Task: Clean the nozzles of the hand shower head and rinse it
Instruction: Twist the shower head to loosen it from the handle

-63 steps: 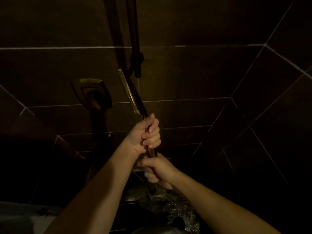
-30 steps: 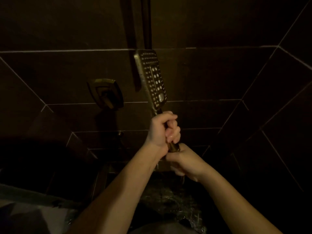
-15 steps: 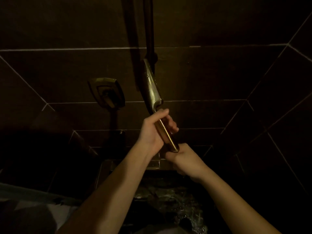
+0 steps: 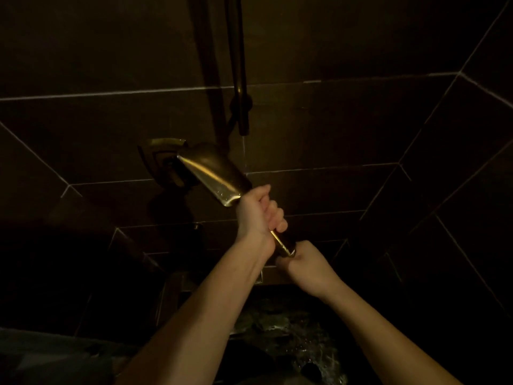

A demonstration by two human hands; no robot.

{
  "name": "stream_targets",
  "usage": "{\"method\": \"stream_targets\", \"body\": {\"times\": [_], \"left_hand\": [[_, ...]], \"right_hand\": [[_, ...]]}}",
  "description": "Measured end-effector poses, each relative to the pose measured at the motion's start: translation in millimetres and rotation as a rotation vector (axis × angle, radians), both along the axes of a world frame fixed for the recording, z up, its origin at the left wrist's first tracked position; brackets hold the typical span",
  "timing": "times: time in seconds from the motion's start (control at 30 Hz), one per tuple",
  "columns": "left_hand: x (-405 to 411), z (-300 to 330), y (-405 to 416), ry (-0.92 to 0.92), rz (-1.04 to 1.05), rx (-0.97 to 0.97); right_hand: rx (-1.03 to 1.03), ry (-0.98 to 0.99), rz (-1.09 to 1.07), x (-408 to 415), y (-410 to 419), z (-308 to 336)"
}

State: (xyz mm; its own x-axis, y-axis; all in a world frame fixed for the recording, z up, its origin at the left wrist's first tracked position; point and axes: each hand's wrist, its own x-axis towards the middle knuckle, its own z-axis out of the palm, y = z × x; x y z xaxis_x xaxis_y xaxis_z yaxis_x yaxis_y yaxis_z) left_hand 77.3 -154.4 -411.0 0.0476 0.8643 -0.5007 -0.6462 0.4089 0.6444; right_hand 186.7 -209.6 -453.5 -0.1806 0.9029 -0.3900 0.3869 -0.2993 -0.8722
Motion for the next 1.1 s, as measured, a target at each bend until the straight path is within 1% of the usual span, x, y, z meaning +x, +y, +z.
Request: {"method": "stream_targets", "body": {"times": [0.1,0.17,0.23,0.3,0.37,0.43,0.5,0.57,0.63,0.7,0.73,0.83,0.87,0.93,1.0,1.03,1.1], "left_hand": [[5,-3,0,0.002,0.1,-0.081],[1,-5,0,-0.042,0.054,-0.038],[-7,-7,0,-0.137,-0.06,0.092],[-16,-7,0,-0.253,-0.205,0.284],[-21,0,0,-0.375,-0.351,0.469],[-23,7,0,-0.46,-0.423,0.523],[-25,9,1,-0.494,-0.477,0.544],[-25,12,3,-0.411,-0.507,0.508],[-19,16,5,-0.236,-0.453,0.403],[-14,19,3,-0.063,-0.285,0.276],[-14,19,2,-0.014,-0.2,0.23],[-13,16,0,0.033,-0.027,0.13],[-13,16,0,0.052,0.01,0.11],[-14,17,0,0.09,0.008,0.115],[-19,18,1,0.079,-0.06,0.184],[-24,19,1,0.039,-0.107,0.242],[-35,20,-1,-0.102,-0.228,0.392]], "right_hand": [[0.036,-0.124,-0.031,0,-1,-4],[0.028,-0.119,-0.005,3,-1,0],[-0.012,0.001,0.045,8,1,11],[-0.136,0.232,0.113,11,2,20],[-0.293,0.444,0.233,11,3,26],[-0.446,0.575,0.342,9,6,28],[-0.555,0.674,0.399,10,11,28],[-0.586,0.713,0.387,10,14,25],[-0.519,0.648,0.315,9,17,21],[-0.355,0.489,0.218,3,17,19],[-0.257,0.389,0.178,0,16,19],[-0.014,0.123,0.11,-9,15,17],[0.049,0.072,0.102,-13,14,15],[0.136,0.008,0.053,-17,12,13],[0.153,0.048,0.04,-16,12,17],[0.123,0.126,0.076,-15,11,21],[-0.026,0.372,0.204,-13,8,27]]}}
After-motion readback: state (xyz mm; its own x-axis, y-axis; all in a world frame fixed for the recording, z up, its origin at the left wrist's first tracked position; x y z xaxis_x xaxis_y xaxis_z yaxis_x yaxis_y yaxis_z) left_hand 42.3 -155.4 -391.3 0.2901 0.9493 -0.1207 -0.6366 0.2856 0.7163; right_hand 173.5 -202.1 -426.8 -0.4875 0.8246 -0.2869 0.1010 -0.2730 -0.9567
